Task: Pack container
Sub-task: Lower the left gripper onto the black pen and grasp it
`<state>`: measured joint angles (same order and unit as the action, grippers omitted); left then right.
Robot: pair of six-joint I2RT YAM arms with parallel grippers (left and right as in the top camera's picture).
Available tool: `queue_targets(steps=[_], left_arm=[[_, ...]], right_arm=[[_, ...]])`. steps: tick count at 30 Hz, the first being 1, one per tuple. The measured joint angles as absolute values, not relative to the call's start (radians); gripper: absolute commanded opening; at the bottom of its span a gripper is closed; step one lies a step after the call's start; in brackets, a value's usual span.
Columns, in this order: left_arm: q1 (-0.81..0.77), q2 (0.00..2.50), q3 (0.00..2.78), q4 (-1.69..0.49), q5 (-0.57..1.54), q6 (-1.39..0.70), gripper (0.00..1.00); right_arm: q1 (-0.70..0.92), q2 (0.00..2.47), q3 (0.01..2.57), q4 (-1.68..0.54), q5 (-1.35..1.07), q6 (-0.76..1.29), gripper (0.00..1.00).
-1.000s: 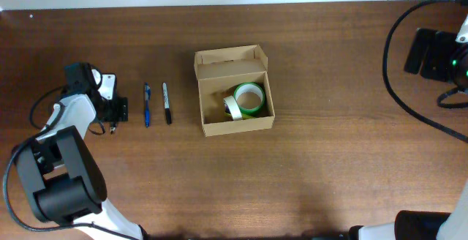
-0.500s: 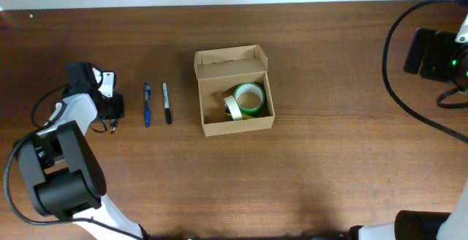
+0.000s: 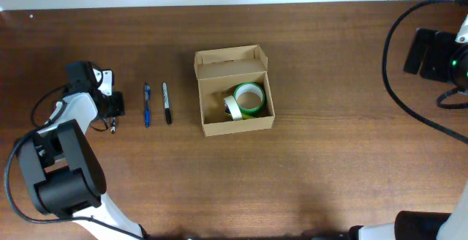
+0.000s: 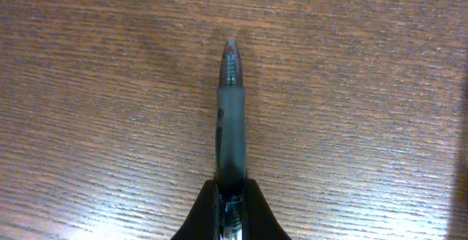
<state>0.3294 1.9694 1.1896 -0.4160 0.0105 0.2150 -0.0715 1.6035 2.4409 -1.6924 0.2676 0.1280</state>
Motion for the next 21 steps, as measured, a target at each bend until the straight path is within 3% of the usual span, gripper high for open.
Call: queue_targets(steps=[14,21], left_arm=[[0.335,1.967,1.204,-0.473,0.046,0.208,0.02],[0.326,1.903,1.272,-0.715,0.086,0.204,0.02]], right_arm=[[-0.072,1.604,2.441,-1.692,0.268,0.128,0.99],[-0.072,1.604,2.441,-1.692,0.263,0.128,0.99]])
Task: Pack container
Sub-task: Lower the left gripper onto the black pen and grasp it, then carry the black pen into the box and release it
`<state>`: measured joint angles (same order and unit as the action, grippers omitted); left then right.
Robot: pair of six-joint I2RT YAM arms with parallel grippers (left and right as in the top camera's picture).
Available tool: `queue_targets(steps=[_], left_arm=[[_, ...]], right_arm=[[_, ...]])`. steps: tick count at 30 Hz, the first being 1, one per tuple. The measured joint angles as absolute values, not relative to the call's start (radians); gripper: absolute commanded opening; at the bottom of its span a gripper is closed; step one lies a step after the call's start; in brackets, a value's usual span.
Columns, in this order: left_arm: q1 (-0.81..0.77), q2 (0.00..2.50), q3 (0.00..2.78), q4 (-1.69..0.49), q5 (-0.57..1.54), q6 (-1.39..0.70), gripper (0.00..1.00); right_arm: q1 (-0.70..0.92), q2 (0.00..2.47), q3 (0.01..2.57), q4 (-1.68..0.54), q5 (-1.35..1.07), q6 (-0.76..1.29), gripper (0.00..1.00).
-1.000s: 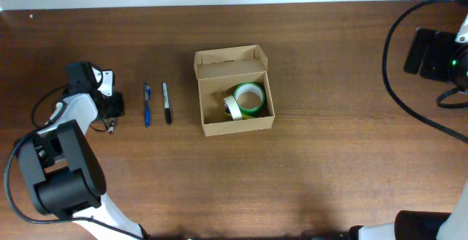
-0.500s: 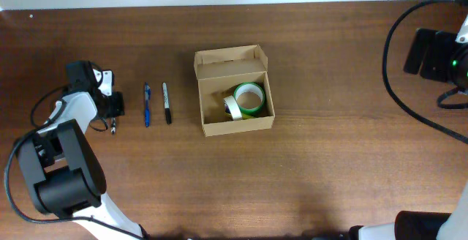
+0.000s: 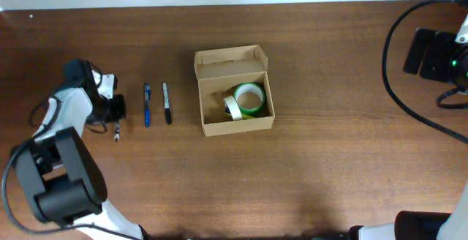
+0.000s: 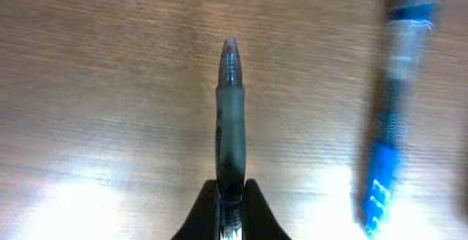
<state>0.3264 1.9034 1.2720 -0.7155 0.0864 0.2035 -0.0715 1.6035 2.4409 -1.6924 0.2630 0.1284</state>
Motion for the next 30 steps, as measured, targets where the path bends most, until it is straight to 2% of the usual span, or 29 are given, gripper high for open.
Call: queue_targets(steps=[7,13,23,30], left_arm=[[0.267,1.719,1.526,-0.932,0.146,0.200,0.02],[0.138,1.605,1.634,-0.956,0.323,0.210,0.02],[-0.163,1.605,1.643,-0.759,0.537,0.225,0.02],[-0.297,1.647,1.644,-0.635,0.710,0.290,0.02]], right_arm=[[-0.072,1.604,2.441,-1.692,0.248,0.128,0.99],[-0.072,1.604,2.441,-1.692,0.244,0.128,0.99],[-0.072,1.602,2.441,-1.692,0.241,0.128,0.99],[-0.072,1.583,2.441,-1.692,0.241,0.123,0.99]])
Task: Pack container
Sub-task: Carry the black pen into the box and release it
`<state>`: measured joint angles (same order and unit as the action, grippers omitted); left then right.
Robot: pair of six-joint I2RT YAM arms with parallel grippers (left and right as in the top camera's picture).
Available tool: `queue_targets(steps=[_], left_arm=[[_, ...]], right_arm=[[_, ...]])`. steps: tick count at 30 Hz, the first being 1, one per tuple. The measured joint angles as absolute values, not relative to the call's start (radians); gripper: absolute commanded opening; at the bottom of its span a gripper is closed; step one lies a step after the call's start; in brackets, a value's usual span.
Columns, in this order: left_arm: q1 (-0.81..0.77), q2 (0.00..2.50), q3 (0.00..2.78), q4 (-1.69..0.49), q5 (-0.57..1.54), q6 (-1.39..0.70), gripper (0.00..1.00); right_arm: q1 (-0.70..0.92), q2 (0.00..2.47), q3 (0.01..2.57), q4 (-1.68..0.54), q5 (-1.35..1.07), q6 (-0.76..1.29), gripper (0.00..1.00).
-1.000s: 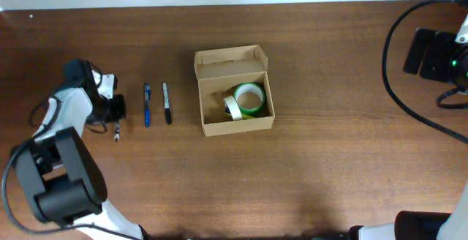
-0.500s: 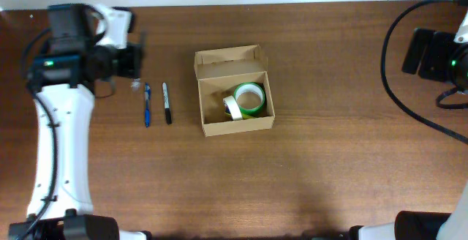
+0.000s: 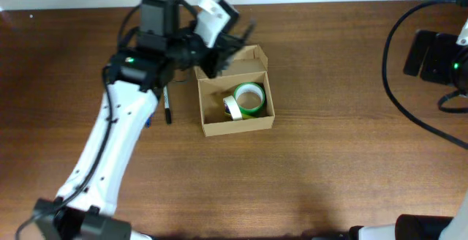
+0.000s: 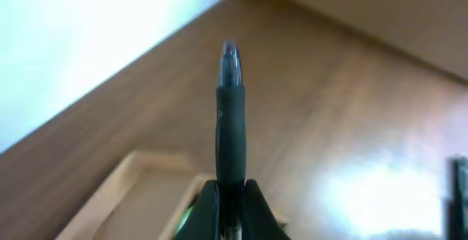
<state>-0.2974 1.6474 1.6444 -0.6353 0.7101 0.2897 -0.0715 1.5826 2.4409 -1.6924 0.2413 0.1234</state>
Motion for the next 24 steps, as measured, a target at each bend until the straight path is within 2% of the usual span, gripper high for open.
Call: queue_targets(steps=[5,11,18,24], left_arm=[[-0.313,1.750,1.645,-0.696,0.873,0.387,0.02],[-0.303,1.834,1.645,-0.949,0.925,0.598,0.02],[-0.296,1.835,1.646,-1.176,0.785,0.854,0.02],[-0.296,1.835,1.646,-1.205,0.628,0.989,0.01]], right_arm=[[-0.072,1.558,2.441,-1.692,0.241,0.119,0.99],[-0.072,1.549,2.440,-1.692,0.241,0.117,0.99],[-0.072,1.549,2.440,-1.692,0.241,0.112,0.99],[-0.072,1.549,2.440,-1.692,0.208,0.109,0.99]])
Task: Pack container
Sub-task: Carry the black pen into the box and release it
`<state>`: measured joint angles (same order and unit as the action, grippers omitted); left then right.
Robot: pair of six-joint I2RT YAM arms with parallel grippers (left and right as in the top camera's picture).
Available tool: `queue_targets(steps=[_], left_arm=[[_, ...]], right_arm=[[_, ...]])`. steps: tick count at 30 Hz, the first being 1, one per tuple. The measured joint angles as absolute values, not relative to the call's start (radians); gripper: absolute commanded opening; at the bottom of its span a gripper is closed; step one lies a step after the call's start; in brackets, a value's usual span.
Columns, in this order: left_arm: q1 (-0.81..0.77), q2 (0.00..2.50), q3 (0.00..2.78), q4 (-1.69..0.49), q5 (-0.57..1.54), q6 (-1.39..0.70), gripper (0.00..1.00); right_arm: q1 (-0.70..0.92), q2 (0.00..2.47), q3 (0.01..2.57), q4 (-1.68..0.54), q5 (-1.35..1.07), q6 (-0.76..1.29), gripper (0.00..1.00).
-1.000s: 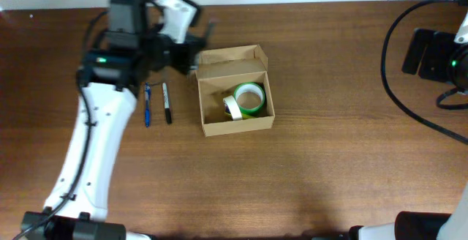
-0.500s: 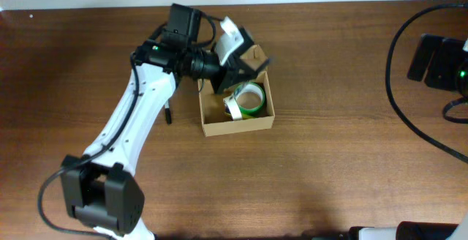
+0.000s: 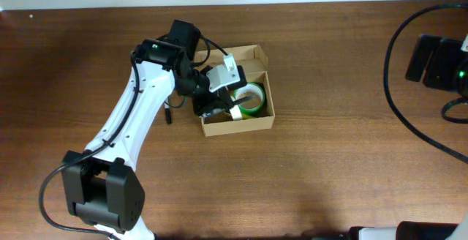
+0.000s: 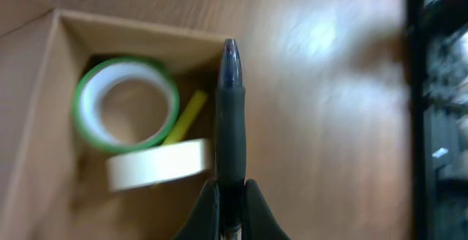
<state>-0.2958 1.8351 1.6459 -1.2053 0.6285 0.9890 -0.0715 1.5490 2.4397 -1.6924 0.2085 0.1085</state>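
The open cardboard box point(image 3: 259, 120) stands mid-table and holds a green tape roll point(image 3: 251, 98) point(image 4: 124, 105), a white tape roll point(image 3: 233, 109) point(image 4: 156, 165) and a yellow stick point(image 4: 187, 115). My left gripper point(image 3: 213, 102) point(image 4: 231, 190) hangs over the box's left part, shut on a pen with a dark grey grip point(image 4: 230, 123). The pen's tip sits over the box's corner wall in the left wrist view. The right arm's black end point(image 3: 431, 55) rests at the far right edge, its fingers not discernible.
A black marker point(image 3: 168, 116) lies left of the box, mostly covered by my left arm. Black cables point(image 3: 395, 94) loop along the right side of the wooden table point(image 3: 329, 167). A dark object fills the right edge of the left wrist view.
My left gripper, still shut on the pen, has gone from above the box's back left corner to lower over the box's inside by the tape rolls. The pen now points down at the box.
My left gripper was shut on the pen at the table's left end, left of the blue pen and the marker. Then it held the pen beside the blue pen. Later it was above the box's back corner, and now it holds the pen over the box's inside.
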Motion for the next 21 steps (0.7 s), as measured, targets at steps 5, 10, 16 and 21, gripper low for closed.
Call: queue_targets(steps=[5,10,16,21], left_arm=[[-0.296,1.860,1.646,-1.146,0.529,1.062,0.02],[-0.296,1.936,1.646,-1.040,0.451,1.101,0.01],[-0.296,1.998,1.646,-0.955,0.420,1.126,0.01],[-0.302,2.001,1.646,-0.951,0.403,1.134,0.01]], right_arm=[[-0.072,1.549,2.440,-1.692,0.178,0.108,0.99],[-0.072,1.549,2.440,-1.692,0.153,0.108,0.99],[-0.072,1.546,2.440,-1.692,0.129,0.108,0.99],[-0.072,1.545,2.440,-1.692,0.115,0.108,0.99]])
